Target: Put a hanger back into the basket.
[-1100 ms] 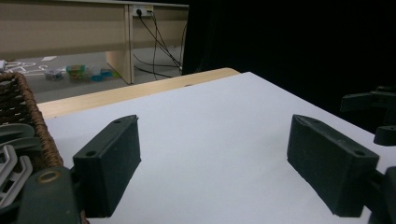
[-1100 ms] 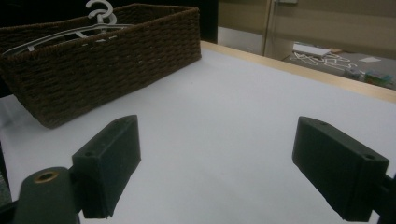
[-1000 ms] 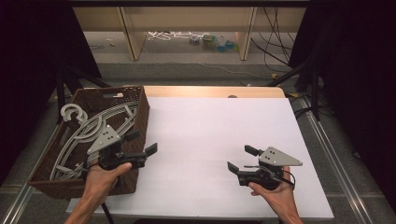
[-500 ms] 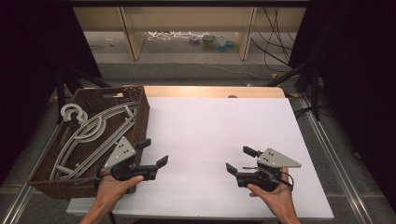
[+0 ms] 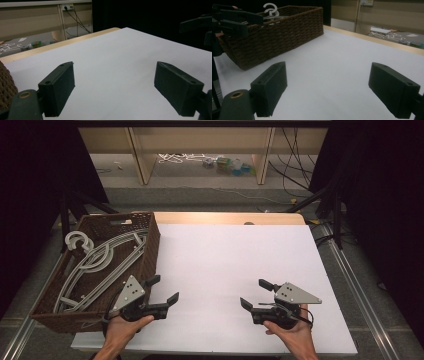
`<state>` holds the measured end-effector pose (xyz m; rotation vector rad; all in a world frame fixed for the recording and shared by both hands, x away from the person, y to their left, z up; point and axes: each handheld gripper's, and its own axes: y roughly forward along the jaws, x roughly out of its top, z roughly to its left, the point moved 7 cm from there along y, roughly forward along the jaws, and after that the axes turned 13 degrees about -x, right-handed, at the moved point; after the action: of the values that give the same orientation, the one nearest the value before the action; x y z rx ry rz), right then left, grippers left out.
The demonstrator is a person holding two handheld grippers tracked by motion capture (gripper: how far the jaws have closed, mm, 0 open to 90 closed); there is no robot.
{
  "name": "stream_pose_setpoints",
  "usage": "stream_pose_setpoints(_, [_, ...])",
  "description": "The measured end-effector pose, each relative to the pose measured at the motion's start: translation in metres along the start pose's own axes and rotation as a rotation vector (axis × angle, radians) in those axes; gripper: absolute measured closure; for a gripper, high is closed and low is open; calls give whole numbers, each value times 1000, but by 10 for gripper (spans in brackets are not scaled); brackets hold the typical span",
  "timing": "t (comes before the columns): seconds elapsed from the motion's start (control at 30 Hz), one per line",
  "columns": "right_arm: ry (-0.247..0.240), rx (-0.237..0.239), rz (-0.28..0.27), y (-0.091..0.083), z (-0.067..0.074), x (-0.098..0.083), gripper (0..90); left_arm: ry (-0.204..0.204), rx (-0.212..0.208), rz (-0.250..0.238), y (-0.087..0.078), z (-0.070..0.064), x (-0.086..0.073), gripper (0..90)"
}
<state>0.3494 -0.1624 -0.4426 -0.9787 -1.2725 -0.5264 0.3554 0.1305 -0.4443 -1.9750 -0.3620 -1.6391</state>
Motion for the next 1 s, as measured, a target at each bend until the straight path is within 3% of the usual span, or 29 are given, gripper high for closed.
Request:
stream_pose_setpoints(0.23, [2,4,-10,-7,8,-5,162,-14,-7,23,5,-6,-10,164])
stream_pose_setpoints(0.53, [19,-16,-2,-20,6,-9,162,-20,4,4,-2,-4,-8,164])
stream_pose_setpoints(1.0, [31,-8,-8,-17,6,-10,162,-26,2,15,0,-3,-11,164])
